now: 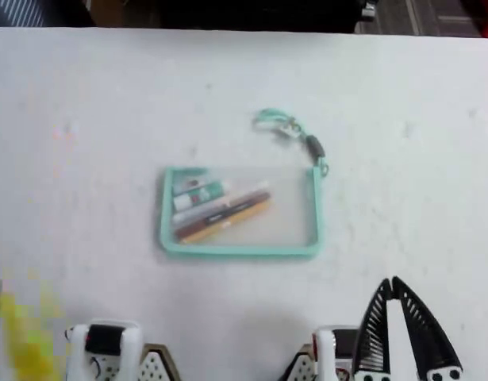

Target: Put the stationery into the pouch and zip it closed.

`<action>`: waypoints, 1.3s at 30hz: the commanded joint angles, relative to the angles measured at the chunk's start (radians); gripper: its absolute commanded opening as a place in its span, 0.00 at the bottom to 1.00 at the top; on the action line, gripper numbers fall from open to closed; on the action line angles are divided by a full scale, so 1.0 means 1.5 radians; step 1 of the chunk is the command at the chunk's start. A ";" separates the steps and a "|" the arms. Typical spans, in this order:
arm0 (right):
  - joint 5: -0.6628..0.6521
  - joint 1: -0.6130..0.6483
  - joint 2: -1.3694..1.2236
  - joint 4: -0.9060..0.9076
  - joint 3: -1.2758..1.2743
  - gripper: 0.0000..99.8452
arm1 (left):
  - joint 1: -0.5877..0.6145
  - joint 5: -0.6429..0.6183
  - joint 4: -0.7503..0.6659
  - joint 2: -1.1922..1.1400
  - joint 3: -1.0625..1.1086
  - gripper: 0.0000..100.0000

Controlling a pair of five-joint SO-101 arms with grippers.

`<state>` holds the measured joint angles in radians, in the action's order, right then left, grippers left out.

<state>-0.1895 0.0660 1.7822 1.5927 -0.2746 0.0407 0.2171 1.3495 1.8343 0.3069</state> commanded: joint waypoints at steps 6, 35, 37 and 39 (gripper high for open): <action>0.005 0.002 0.014 -0.124 -0.160 0.16 | -0.006 0.008 -0.204 -0.009 0.390 0.02; 0.009 0.004 0.007 -0.511 -0.944 0.20 | -0.003 0.004 -0.324 -0.010 0.925 0.02; 0.009 0.005 0.004 -0.479 -0.944 0.20 | -0.003 0.004 -0.269 -0.010 0.925 0.02; 0.008 0.005 0.004 -0.443 -0.944 0.20 | -0.003 0.004 -0.212 -0.010 0.925 0.02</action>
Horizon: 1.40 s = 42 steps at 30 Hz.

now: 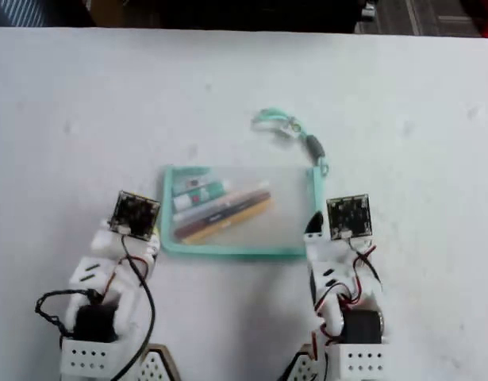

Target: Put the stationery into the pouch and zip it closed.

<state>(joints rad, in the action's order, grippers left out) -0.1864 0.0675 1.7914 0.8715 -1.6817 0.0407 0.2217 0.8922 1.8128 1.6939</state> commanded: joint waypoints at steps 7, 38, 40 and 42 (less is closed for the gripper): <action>0.003 0.005 -0.003 0.088 -0.006 0.20 | -0.003 0.000 0.209 0.005 0.000 0.02; 0.006 0.067 0.003 0.264 -0.006 0.20 | -0.004 0.000 0.260 0.005 0.000 0.02; 0.006 0.067 0.003 0.264 -0.006 0.20 | -0.004 0.000 0.260 0.005 0.000 0.02; 0.007 0.066 0.003 0.264 -0.006 0.20 | -0.006 0.000 0.260 0.005 0.000 0.02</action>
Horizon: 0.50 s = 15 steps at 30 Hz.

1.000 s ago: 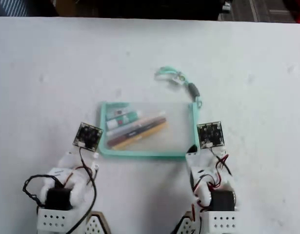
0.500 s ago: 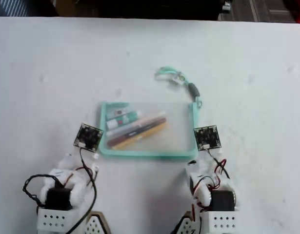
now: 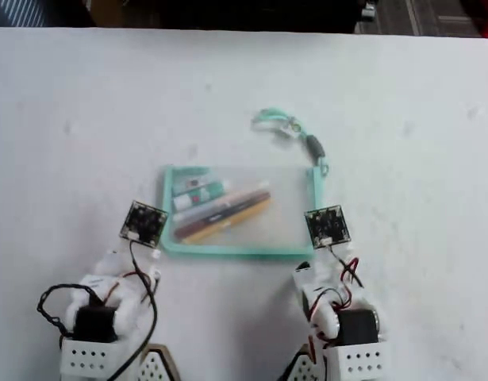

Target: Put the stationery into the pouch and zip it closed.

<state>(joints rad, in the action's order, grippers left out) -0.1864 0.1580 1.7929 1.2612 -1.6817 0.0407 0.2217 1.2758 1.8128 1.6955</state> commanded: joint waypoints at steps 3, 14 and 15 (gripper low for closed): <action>0.006 0.005 0.002 0.005 -0.006 0.20 | -0.005 0.000 0.004 0.005 -0.001 0.02; 0.006 0.003 0.006 0.005 -0.006 0.20 | -0.004 0.000 0.004 0.005 -0.001 0.02; 0.006 0.003 0.006 0.005 -0.006 0.20 | -0.004 0.000 0.004 0.005 -0.001 0.02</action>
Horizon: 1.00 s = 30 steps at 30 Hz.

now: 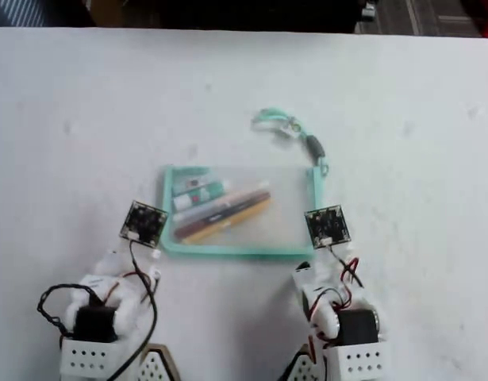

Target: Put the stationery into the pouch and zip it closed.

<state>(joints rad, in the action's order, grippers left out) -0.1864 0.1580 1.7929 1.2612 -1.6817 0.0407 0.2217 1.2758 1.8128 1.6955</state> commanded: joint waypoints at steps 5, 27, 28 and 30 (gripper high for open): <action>0.006 0.003 0.011 0.005 -0.006 0.20 | -0.003 0.000 0.005 0.006 -0.001 0.02; 0.005 0.003 0.011 0.005 -0.006 0.20 | 0.028 0.001 0.005 0.006 -0.001 0.02; 0.005 0.001 0.011 0.005 -0.006 0.20 | 0.027 0.001 0.005 0.006 -0.001 0.02; 0.005 -0.026 0.011 0.005 -0.006 0.20 | 0.027 0.001 0.005 0.006 -0.001 0.02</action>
<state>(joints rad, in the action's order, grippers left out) -0.1864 0.1580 1.7990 1.2612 -1.6817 0.0898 0.2232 1.2758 1.8128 1.6955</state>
